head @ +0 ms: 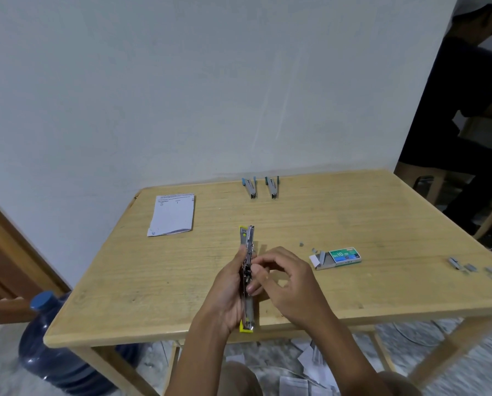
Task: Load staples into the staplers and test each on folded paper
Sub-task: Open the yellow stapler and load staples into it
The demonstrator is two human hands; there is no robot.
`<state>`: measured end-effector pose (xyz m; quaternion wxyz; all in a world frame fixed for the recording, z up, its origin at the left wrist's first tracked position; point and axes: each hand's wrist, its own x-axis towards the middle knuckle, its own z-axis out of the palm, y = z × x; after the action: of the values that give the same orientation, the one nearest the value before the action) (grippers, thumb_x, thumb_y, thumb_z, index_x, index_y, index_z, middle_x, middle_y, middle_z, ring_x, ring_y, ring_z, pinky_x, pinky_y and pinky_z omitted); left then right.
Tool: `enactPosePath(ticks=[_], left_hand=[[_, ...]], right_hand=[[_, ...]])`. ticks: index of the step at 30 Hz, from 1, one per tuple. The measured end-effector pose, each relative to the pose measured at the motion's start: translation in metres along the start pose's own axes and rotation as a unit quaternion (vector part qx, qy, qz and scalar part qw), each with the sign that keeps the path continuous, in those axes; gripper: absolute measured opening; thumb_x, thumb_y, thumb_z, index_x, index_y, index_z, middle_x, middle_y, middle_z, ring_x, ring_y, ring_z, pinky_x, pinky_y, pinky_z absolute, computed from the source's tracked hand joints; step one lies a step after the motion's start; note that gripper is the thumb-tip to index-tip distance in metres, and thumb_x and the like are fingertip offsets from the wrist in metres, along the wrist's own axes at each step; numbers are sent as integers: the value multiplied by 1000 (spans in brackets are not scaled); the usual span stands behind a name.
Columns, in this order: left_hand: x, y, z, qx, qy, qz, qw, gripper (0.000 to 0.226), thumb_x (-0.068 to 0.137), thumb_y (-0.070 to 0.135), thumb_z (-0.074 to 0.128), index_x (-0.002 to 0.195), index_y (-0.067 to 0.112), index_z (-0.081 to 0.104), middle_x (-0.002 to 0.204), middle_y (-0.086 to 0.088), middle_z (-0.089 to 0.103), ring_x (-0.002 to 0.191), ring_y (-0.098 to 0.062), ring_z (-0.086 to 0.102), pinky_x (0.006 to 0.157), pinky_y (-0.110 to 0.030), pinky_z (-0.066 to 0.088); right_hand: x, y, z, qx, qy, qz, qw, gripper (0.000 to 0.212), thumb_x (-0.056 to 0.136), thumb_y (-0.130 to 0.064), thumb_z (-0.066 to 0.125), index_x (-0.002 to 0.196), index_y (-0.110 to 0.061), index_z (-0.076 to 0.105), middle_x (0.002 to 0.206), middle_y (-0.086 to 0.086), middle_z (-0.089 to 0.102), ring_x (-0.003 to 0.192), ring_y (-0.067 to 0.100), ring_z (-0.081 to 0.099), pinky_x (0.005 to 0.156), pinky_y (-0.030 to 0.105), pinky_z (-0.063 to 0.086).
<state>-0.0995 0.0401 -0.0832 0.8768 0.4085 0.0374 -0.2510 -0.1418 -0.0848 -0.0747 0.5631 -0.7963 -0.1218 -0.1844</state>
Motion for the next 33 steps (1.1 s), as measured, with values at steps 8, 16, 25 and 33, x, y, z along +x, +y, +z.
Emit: enactPosePath(ticks=[8, 16, 25, 33], left_hand=[[-1, 2, 4, 5, -8, -5, 1000, 36, 99, 38, 49, 99, 4, 61, 56, -7, 51, 42, -13, 43, 41, -22, 34], [-17, 2, 21, 283, 51, 109, 952, 42, 103, 38, 44, 77, 8, 58, 51, -5, 52, 41, -14, 41, 46, -24, 33], [-25, 27, 57, 788, 102, 221, 565, 29, 103, 41, 38, 95, 16, 49, 77, 0, 57, 64, -19, 52, 50, -32, 35], [-19, 29, 44, 374, 65, 131, 916, 36, 103, 35, 46, 89, 4, 56, 61, -14, 57, 40, -16, 38, 44, -25, 32]], right_hand=[[9, -14, 0, 115, 40, 129, 984, 13, 96, -19, 61, 104, -22, 70, 88, 9, 73, 74, 22, 72, 62, 16, 53], [28, -12, 4, 436, 144, 343, 820, 22, 99, -19, 53, 101, -9, 72, 106, 13, 73, 98, 22, 69, 92, 39, 55], [30, -22, 16, 617, 140, 462, 622, 30, 95, -13, 49, 72, -7, 67, 60, 6, 67, 52, 19, 68, 55, 26, 56], [34, -12, -9, 396, 211, 380, 808, 27, 102, -29, 43, 89, -14, 62, 57, -6, 40, 45, 9, 32, 40, 21, 30]])
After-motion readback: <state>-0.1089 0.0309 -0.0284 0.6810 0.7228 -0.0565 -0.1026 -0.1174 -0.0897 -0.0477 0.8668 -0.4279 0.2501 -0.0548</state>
